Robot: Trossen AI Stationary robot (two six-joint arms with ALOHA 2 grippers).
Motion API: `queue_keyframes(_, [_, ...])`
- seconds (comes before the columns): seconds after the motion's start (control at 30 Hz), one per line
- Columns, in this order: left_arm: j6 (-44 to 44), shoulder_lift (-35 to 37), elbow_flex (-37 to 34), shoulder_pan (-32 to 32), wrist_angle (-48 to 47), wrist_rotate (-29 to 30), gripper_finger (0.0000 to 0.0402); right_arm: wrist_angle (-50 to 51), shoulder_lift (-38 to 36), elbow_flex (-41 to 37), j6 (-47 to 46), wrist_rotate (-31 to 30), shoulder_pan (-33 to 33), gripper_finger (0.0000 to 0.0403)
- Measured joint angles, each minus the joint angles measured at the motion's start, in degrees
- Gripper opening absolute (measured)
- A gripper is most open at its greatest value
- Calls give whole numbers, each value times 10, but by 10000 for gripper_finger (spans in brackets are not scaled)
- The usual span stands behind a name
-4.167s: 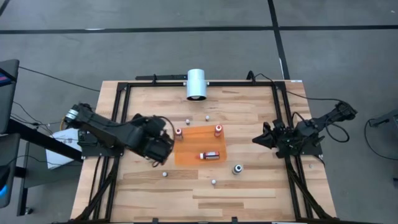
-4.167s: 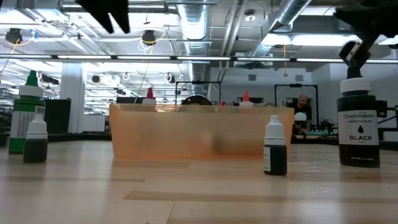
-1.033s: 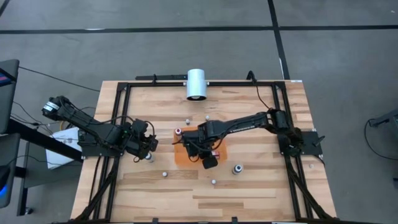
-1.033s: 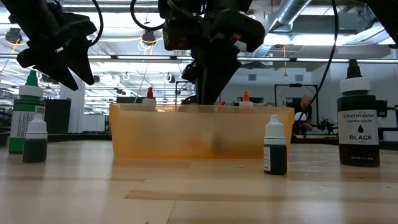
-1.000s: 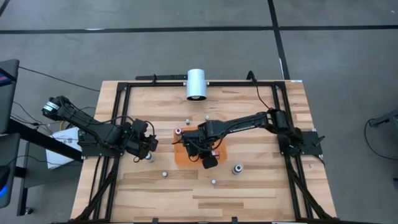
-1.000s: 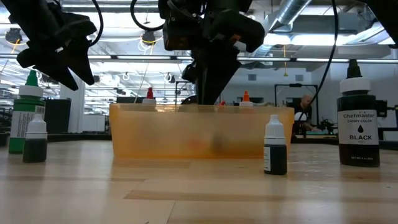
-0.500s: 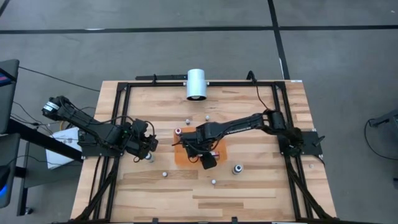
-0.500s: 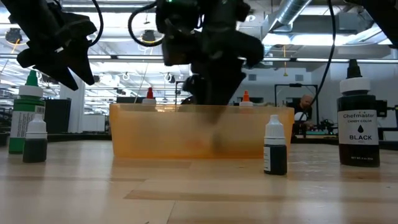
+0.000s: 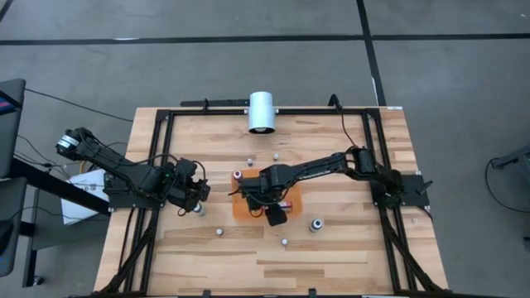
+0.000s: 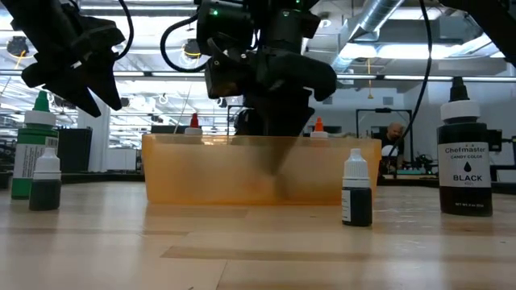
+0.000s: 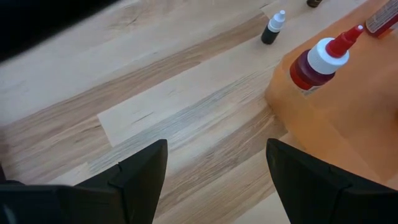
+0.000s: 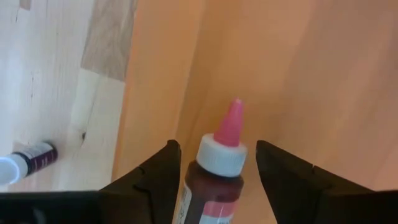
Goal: Pick & Place food coloring
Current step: Adjust the large pink food coloring bottle in the orange container
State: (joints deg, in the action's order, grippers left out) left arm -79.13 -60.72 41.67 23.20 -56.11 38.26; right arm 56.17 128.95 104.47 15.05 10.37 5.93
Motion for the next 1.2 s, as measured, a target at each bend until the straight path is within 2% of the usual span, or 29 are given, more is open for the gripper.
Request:
queue_keyframes(0.9, [5, 0, 0, 0, 1, 0, 265, -21, 7, 0, 0, 0, 1, 130])
queue_keyframes(1.2, [5, 0, 0, 0, 1, 0, 265, -32, 7, 0, 4, -2, 8, 130])
